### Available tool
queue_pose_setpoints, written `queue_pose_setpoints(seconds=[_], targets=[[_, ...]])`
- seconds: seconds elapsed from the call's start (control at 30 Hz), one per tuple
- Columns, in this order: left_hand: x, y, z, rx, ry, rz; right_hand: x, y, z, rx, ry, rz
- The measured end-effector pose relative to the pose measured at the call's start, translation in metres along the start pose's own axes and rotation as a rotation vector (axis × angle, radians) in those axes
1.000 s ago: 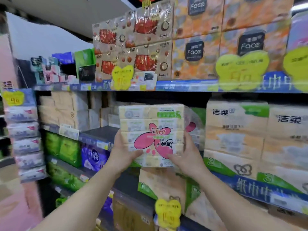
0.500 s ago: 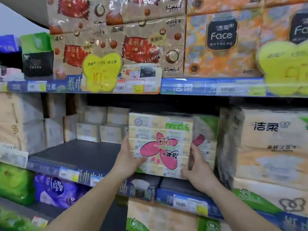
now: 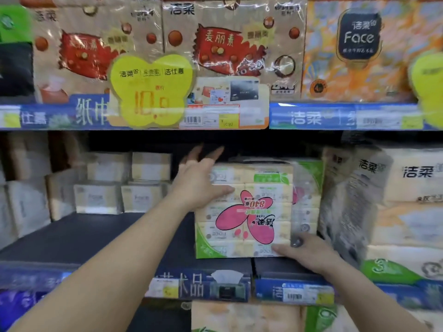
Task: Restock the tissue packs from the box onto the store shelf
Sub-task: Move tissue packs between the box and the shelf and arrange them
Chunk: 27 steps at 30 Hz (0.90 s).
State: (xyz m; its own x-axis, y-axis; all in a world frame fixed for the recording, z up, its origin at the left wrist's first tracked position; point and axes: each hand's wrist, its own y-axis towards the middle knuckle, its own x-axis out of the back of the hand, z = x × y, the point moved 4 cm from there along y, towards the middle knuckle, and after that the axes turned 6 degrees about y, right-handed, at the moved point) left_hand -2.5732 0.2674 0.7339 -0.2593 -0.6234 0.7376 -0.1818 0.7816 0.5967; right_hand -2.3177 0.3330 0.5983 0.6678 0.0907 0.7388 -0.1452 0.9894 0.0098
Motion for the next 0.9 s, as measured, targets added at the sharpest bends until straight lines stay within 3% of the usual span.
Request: queue_pose_setpoints(seconds=[0.07,0.17,0.23,0.33,0.43,0.53,0.6,0.7,0.8,0.83,0.9], targets=[[0.000,0.006,0.002,0.023,0.023,0.088,-0.004,0.002,0.002,0.012,-0.002,0.042],[0.002,-0.003,0.027,0.134,-0.185,-0.045,-0.002,-0.006,0.021,0.134,0.273,0.027],[0.004,-0.017,0.057,0.254,-0.451,-0.197,0.003,-0.012,0.045,0.239,0.473,0.070],[-0.005,-0.046,0.084,0.417,-0.921,-0.334,0.021,-0.023,0.092,0.510,0.663,-0.025],[-0.036,-0.074,0.100,0.638,-1.038,-0.218,0.016,-0.023,0.101,0.456,0.883,-0.140],[-0.054,-0.094,0.105,0.696,-0.853,0.080,-0.024,-0.021,0.085,0.249,0.551,0.094],[-0.047,-0.095,0.105,0.649,-0.665,0.162,-0.039,-0.019,0.076,0.198,0.433,0.117],[-0.028,-0.078,0.099,0.565,-0.589,0.130,-0.036,-0.014,0.072,0.160,0.339,0.071],[-0.004,-0.052,0.081,0.374,-0.456,0.035,-0.042,-0.012,0.059,0.036,-0.035,0.129],[0.001,-0.045,0.075,0.334,-0.487,0.045,-0.046,-0.013,0.056,0.005,-0.154,0.163],[0.003,-0.039,0.065,0.304,-0.595,0.069,-0.048,-0.010,0.048,0.000,-0.153,0.173]])
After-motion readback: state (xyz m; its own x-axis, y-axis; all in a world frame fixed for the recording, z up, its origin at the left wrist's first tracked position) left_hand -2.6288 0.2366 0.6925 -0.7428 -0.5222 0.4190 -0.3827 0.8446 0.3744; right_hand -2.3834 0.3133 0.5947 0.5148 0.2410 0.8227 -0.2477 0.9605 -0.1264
